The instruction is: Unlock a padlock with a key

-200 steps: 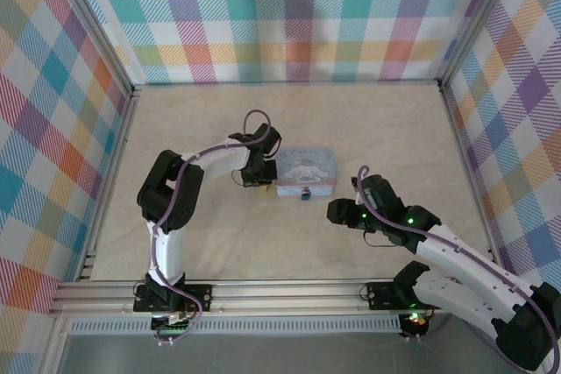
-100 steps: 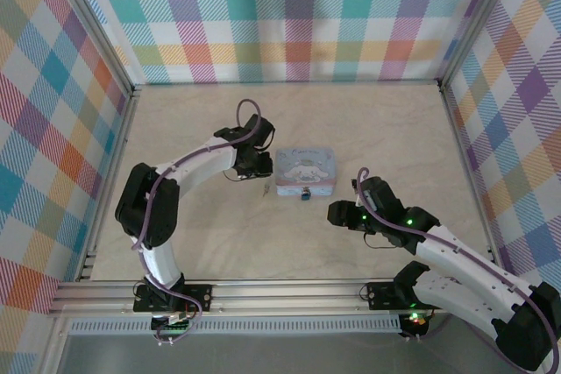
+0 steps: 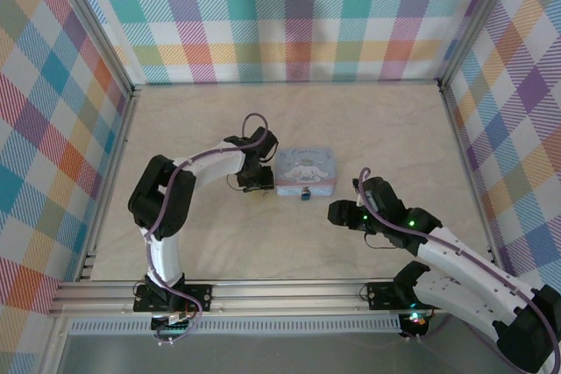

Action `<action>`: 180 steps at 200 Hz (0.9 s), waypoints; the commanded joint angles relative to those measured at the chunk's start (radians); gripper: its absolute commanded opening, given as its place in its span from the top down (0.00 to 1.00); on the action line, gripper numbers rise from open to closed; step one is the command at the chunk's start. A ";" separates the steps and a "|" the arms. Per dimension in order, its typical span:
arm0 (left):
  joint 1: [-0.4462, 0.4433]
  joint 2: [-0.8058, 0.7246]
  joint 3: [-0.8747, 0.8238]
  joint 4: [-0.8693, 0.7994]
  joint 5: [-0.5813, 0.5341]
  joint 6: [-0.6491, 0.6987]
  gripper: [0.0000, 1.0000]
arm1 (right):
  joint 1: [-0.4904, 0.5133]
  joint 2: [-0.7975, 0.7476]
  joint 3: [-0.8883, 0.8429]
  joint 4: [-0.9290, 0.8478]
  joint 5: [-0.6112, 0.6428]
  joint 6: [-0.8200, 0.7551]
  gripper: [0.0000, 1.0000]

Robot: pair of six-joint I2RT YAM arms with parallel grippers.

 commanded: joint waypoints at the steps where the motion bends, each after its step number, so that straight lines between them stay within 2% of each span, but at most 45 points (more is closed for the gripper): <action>1: -0.016 0.032 0.034 0.003 0.008 -0.018 0.59 | 0.006 -0.016 -0.005 -0.022 0.013 0.015 0.41; 46: -0.031 0.070 0.062 -0.008 -0.011 -0.016 0.60 | 0.006 -0.013 -0.027 0.000 0.007 0.027 0.41; 64: -0.032 0.076 0.059 -0.006 -0.019 -0.013 0.70 | 0.006 -0.008 -0.026 -0.001 0.007 0.024 0.41; 103: -0.032 0.093 0.083 -0.030 -0.062 0.000 0.76 | 0.006 -0.007 -0.028 0.005 0.005 0.025 0.41; 164: -0.030 0.087 0.122 -0.071 -0.086 0.028 1.00 | 0.006 -0.025 -0.047 0.004 0.004 0.036 0.41; 180: -0.027 0.063 0.122 -0.081 -0.093 0.038 1.00 | 0.006 -0.032 -0.047 0.000 0.004 0.035 0.41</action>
